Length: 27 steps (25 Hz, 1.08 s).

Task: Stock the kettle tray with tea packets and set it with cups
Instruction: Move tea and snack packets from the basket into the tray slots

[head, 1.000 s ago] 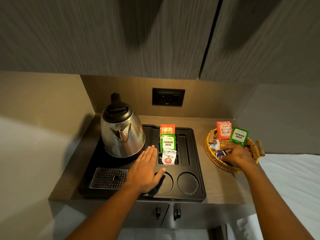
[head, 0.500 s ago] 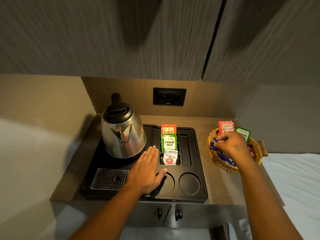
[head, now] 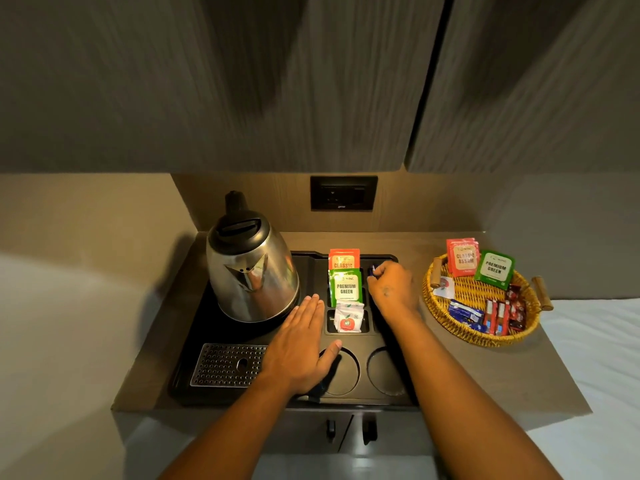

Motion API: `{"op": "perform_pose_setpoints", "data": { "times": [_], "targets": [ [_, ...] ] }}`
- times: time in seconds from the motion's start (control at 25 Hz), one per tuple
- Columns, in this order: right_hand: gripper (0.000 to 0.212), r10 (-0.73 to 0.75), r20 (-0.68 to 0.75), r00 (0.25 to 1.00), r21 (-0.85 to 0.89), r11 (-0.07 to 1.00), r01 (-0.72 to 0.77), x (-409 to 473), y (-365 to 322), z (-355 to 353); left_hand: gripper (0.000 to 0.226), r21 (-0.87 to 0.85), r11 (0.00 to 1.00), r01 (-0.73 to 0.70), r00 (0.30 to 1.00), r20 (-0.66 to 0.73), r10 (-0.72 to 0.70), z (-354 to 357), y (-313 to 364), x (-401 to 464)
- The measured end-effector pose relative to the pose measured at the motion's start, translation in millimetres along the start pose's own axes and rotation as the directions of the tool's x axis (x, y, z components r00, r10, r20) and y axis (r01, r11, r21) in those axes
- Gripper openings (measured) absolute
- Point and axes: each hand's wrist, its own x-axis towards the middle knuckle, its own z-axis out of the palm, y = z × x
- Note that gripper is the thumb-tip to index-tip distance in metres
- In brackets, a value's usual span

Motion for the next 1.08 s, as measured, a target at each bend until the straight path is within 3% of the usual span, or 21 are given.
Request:
{"op": "perform_pose_setpoints", "data": {
  "times": [0.12, 0.2, 0.32, 0.4, 0.48, 0.6, 0.84, 1.08],
  "targets": [
    [0.011, -0.019, -0.018, 1.000, 0.042, 0.999, 0.020, 0, 6, -31, 0.083, -0.001, 1.000, -0.010, 1.000, -0.003, 0.010, 0, -1, -1],
    [0.014, -0.002, -0.144, 0.990, 0.044, 0.999, 0.009, 2, 31, -67, 0.084, -0.009, 1.000, -0.013, 1.000, -0.011, 0.013, -1, -1, -1],
    [0.019, 0.167, -0.271, 0.948, -0.093, 0.976, -0.199, 8, 93, -123, 0.084, -0.008, 1.000, -0.013, 1.000, -0.006, 0.013, -1, 1, -2],
    [0.032, 0.295, -0.217, 0.930, -0.156, 0.930, -0.332, 9, 118, -140, 0.084, -0.013, 1.000, -0.008, 1.000, -0.009, 0.008, -1, 0, -2],
    [0.043, 0.356, -0.114, 0.928, -0.305, 0.876, -0.373, 9, 123, -137, 0.084, -0.013, 1.000, -0.006, 1.000, -0.012, 0.006, -1, -1, 0],
    [0.035, 0.382, -0.050, 0.923, -0.417, 0.832, -0.367, 13, 121, -127, 0.085, -0.001, 1.000, -0.001, 1.000, -0.005, 0.001, -1, -1, -1],
    [0.017, 0.325, -0.070, 0.943, -0.404, 0.855, -0.324, 22, 116, -122, 0.085, 0.011, 1.000, 0.005, 1.000, 0.006, -0.006, -1, -1, 0],
    [0.034, 0.272, -0.236, 0.933, -0.206, 0.924, -0.322, 12, 103, -146, 0.086, 0.009, 1.000, 0.005, 1.000, 0.009, -0.005, 0, -2, 1]
  ]
}}
